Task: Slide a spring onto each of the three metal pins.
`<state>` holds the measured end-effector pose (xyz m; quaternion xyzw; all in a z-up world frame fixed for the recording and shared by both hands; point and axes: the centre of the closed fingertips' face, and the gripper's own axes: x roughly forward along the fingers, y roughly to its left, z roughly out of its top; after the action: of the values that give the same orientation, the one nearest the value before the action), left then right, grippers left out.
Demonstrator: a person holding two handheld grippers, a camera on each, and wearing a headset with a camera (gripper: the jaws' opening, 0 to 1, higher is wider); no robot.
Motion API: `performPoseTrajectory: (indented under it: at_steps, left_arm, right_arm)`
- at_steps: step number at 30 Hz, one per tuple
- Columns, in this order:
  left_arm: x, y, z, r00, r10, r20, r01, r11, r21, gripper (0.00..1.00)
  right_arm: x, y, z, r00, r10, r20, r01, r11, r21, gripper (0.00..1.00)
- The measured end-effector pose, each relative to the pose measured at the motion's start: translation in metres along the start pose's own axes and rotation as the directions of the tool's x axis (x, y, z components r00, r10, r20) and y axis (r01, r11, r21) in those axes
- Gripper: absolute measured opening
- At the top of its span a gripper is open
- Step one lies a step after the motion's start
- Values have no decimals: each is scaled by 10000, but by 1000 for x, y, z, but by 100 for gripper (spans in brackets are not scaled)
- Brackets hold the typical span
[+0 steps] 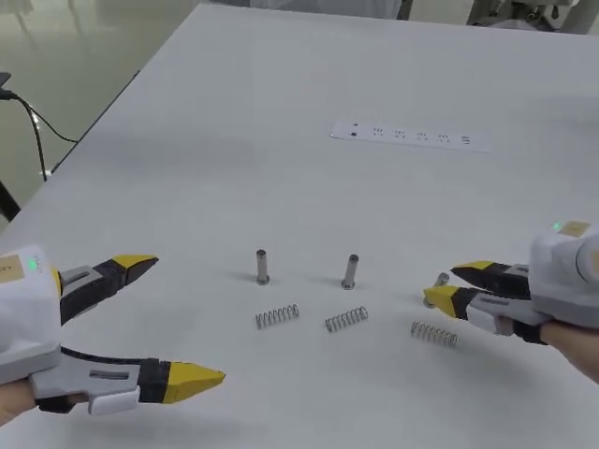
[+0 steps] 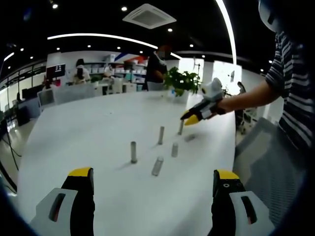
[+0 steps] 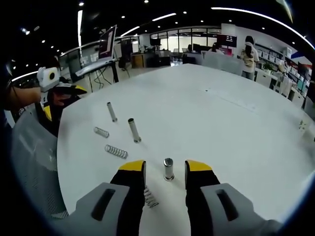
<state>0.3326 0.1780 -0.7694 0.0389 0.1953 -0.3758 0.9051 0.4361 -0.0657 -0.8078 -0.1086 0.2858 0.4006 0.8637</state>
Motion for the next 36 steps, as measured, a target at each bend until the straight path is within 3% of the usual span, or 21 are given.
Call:
performPoseTrajectory:
  at_steps: [15, 22, 36]
  left_arm:
    - [3, 0, 6, 9999, -128, 9, 128, 9999, 117, 98]
    - [3, -2, 7, 9998, -210, 21, 210, 9997, 118, 98]
    - [4, -2, 7, 9998, -193, 5, 193, 9997, 177, 98]
  right_arm:
    - [-20, -5, -2, 9993, -119, 360, 109, 9996, 253, 31]
    - [-27, -2, -14, 9999, -118, 112, 116, 9998, 163, 31]
    - [-36, 6, -20, 10000, -21, 89, 19, 9999, 131, 31]
